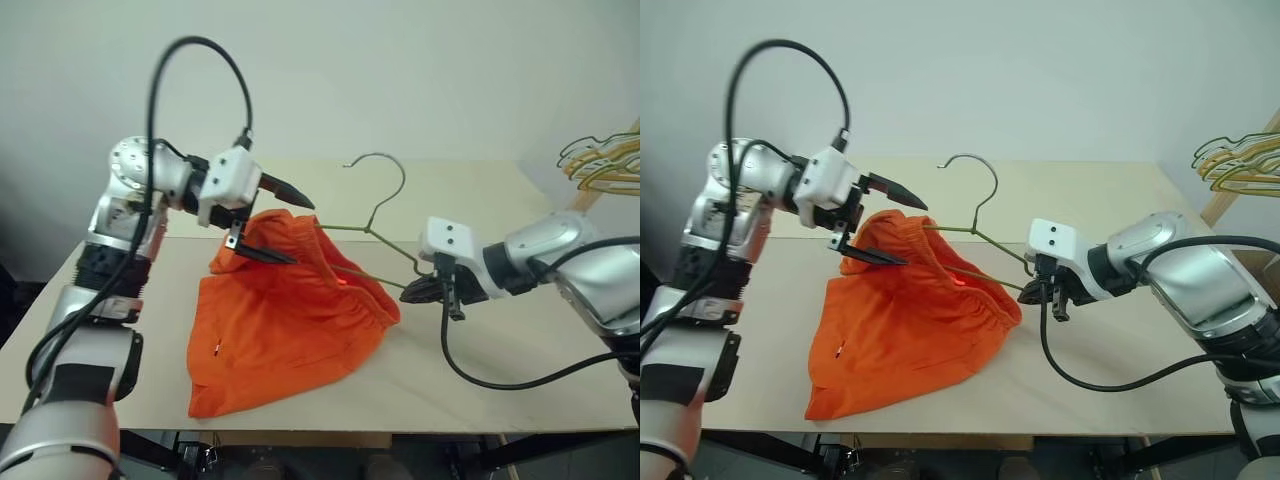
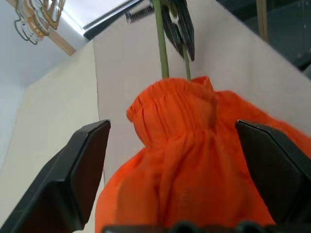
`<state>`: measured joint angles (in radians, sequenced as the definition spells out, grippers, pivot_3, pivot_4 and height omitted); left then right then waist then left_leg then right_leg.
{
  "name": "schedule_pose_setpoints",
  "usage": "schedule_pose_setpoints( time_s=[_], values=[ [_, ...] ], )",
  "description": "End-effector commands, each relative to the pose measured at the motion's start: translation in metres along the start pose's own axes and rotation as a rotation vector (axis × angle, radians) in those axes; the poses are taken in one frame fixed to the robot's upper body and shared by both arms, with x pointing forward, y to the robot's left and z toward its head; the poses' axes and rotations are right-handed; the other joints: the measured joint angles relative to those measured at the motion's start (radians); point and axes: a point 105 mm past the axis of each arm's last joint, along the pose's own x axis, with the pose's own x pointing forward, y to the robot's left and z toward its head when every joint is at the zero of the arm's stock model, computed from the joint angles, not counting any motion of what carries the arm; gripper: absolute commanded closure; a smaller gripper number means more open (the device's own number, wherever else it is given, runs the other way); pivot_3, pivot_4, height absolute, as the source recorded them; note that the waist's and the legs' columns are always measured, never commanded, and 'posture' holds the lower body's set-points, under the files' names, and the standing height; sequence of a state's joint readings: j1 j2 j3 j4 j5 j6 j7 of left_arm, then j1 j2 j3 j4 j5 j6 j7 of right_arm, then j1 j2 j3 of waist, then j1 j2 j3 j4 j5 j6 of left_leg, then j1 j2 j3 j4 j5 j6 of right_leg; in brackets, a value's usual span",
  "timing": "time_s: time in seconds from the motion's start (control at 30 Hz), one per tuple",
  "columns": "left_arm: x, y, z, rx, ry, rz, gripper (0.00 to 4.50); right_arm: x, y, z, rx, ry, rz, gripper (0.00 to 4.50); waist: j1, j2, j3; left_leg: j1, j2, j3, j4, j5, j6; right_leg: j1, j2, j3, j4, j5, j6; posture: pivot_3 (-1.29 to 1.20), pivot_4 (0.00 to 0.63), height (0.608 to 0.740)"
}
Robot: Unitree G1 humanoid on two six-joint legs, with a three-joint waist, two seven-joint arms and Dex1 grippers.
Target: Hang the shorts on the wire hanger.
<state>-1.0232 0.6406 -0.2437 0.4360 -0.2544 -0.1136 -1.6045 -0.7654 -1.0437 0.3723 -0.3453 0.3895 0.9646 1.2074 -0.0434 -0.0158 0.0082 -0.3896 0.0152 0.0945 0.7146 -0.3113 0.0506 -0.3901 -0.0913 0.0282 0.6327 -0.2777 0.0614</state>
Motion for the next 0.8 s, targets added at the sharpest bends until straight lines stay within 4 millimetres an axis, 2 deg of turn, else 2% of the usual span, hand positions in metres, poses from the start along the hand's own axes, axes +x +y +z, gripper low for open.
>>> schedule_pose_setpoints(
  time_s=[0.03, 0.13, 0.23, 0.4, 0.53, 0.63, 0.77, 0.8],
  values=[
    [0.003, 0.006, -0.009, 0.061, 0.115, -0.029, 0.03, -0.008, -0.002, 0.008, -0.047, 0.023, -0.017, 4.5, -0.003, 0.0, 0.0, 0.0, 0.0, 0.0, 0.0, 0.0, 0.0, 0.0, 0.0, 0.0, 0.0, 0.0, 0.0, -0.1, 0.0, 0.74],
    [0.003, -0.001, -0.023, 0.069, 0.218, -0.116, 0.03, -0.008, -0.003, 0.009, -0.054, 0.052, -0.013, 4.5, -0.01, 0.001, 0.0, -0.001, 0.0, 0.0, 0.0, 0.0, 0.0, -0.002, 0.0, 0.0, 0.001, 0.0, 0.0, -0.11, 0.0, 0.74],
    [0.005, -0.003, -0.026, 0.073, 0.256, -0.16, 0.64, -0.009, -0.006, 0.013, -0.055, 0.073, -0.015, 4.5, -0.019, 0.001, 0.001, -0.001, 0.0, 0.001, 0.0, 0.0, 0.0, -0.003, 0.0, 0.001, 0.002, 0.0, 0.0, -0.11, 0.0, 0.74],
    [0.009, -0.002, -0.025, 0.089, 0.265, -0.185, 2.26, -0.01, -0.011, 0.018, -0.05, 0.101, -0.032, 4.5, -0.024, 0.001, 0.001, -0.003, 0.001, 0.001, 0.001, -0.001, 0.002, -0.007, -0.001, 0.002, 0.011, 0.0, 0.001, -0.11, 0.0, 0.74],
    [0.01, -0.001, -0.023, 0.083, 0.243, -0.177, 3.64, -0.011, -0.013, 0.021, -0.051, 0.108, -0.047, 4.5, -0.029, 0.002, 0.001, -0.011, 0.001, 0.0, 0.006, 0.0, 0.0, -0.015, -0.001, 0.002, 0.016, 0.0, 0.001, -0.12, 0.0, 0.74],
    [0.009, -0.001, -0.023, 0.069, 0.233, -0.167, 4.46, -0.011, -0.013, 0.021, -0.11, 0.103, -0.059, 4.5, -0.031, 0.002, 0.001, -0.012, 0.001, 0.0, 0.006, 0.0, 0.0, -0.016, -0.001, 0.001, 0.016, 0.0, 0.001, -0.12, 0.0, 0.74],
    [0.007, 0.0, -0.023, 0.038, 0.217, -0.141, 4.46, -0.011, -0.014, 0.022, -0.154, 0.079, -0.084, 4.5, -0.031, 0.002, 0.001, -0.013, 0.001, 0.0, 0.007, 0.0, 0.001, -0.016, -0.001, 0.001, 0.016, -0.001, 0.001, -0.12, 0.0, 0.74],
    [0.007, -0.001, -0.022, 0.027, 0.206, -0.136, 4.46, -0.011, -0.017, 0.022, -0.152, 0.063, -0.111, 4.22, -0.031, 0.002, 0.001, -0.014, 0.001, 0.0, 0.008, 0.0, 0.001, -0.016, -0.001, 0.001, 0.016, -0.001, 0.001, -0.12, 0.0, 0.74]
  ],
)
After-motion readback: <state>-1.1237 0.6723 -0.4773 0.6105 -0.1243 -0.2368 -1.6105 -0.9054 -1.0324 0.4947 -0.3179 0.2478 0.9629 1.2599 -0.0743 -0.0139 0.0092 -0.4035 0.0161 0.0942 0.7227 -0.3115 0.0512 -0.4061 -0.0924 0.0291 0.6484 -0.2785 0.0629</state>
